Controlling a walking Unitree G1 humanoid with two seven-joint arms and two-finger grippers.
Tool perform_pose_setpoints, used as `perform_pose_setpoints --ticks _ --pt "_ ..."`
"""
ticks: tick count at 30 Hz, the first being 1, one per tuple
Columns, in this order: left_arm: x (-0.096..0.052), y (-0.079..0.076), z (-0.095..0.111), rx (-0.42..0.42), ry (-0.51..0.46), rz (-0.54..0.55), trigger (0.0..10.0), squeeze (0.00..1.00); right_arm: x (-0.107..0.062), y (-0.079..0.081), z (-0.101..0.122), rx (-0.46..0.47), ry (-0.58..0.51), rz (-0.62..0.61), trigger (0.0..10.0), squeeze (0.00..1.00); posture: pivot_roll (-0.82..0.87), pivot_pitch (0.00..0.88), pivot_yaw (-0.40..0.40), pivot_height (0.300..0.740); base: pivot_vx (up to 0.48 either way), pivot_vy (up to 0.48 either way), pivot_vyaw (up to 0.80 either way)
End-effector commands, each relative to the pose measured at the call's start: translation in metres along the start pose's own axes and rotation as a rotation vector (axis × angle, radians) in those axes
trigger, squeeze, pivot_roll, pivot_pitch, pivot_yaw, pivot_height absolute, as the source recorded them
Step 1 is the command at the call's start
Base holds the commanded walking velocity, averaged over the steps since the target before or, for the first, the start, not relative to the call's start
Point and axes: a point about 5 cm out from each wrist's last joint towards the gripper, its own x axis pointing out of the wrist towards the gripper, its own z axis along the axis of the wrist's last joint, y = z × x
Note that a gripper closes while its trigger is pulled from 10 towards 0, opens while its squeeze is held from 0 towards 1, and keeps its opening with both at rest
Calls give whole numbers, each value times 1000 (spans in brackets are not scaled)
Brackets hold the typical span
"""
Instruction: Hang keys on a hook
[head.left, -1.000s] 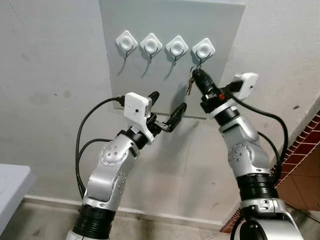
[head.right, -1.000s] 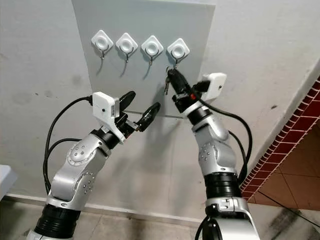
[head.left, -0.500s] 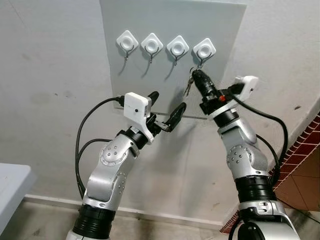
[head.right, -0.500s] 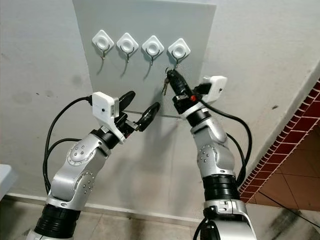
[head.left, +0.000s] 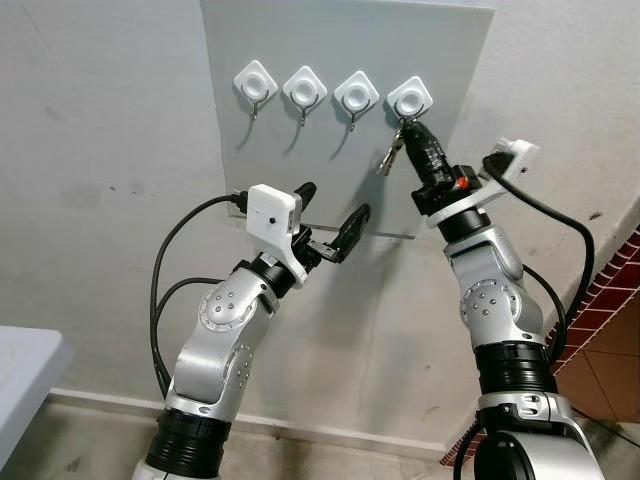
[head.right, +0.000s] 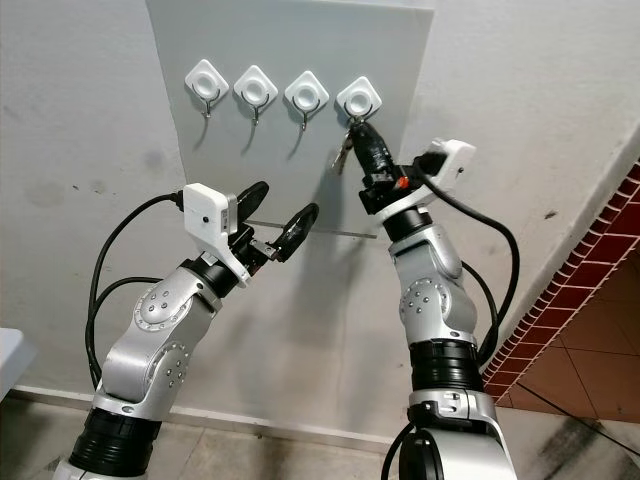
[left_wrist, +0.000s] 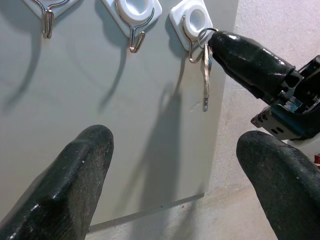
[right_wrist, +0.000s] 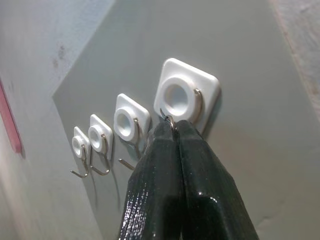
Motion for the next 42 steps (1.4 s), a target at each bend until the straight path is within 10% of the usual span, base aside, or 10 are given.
perform_pose_setpoints --ticks 1,22,23,24,42 --pt "1 -1 4 3 -12 -6 10000 0 5 0 4 44 -22 -11 10000 0 23 0 -36 740 0 0 0" --pt "0 1 5 -8 -17 16 10000 0 -16 -6 -32 72 140 -38 10000 0 30 0 -40 740 0 0 0" --pt "0 2 5 -9 -15 19 10000 0 -17 -6 -32 68 140 -30 10000 353 31 0 -40 740 0 0 0" --pt "0 2 5 -11 -13 26 10000 0 -19 -5 -33 61 135 -23 10000 1000 32 0 -41 740 0 0 0" --pt "-18 33 -27 -59 80 257 10000 0 -88 -21 -65 -110 167 -254 10000 1000 30 0 -33 740 0 0 0"
